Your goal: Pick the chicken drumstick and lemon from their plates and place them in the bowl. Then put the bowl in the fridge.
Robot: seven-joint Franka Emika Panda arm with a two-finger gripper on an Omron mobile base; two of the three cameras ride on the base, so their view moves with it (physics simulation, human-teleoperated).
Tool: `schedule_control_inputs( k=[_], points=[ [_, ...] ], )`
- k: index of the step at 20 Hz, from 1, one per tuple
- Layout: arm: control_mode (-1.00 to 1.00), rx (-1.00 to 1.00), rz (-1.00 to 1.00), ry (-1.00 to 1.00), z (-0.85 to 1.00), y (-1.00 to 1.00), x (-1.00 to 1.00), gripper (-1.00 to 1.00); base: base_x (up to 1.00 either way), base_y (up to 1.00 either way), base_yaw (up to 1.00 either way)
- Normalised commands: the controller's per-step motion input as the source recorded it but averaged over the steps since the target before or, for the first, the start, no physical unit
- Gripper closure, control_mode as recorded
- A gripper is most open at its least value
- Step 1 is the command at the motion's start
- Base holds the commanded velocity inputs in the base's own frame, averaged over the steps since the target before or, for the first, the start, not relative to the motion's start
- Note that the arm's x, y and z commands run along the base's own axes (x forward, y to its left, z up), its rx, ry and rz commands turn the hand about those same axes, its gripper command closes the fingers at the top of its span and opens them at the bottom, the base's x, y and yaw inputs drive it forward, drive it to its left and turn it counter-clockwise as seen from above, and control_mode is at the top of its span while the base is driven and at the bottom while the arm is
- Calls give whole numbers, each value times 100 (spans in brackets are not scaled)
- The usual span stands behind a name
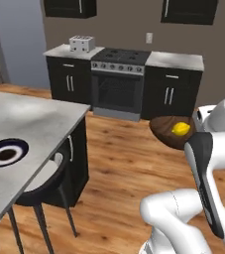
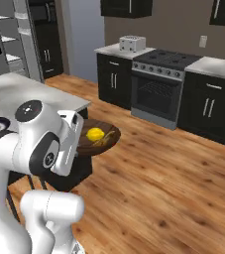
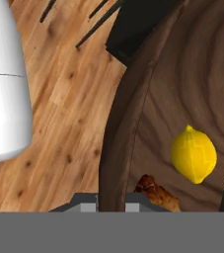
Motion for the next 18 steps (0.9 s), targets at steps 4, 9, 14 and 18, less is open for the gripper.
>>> schedule_control_inputs(
  k=[4, 9, 14, 18],
  points=[
    [100, 0, 0, 0, 0, 0, 0, 100, 58, 10, -46],
    [100, 0, 0, 0, 0, 0, 0, 100, 91, 8, -12],
    [100, 0, 0, 0, 0, 0, 0, 100, 94, 6, -1],
    [100, 0, 0, 0, 0, 0, 0, 100, 94, 6, 0]
  ],
)
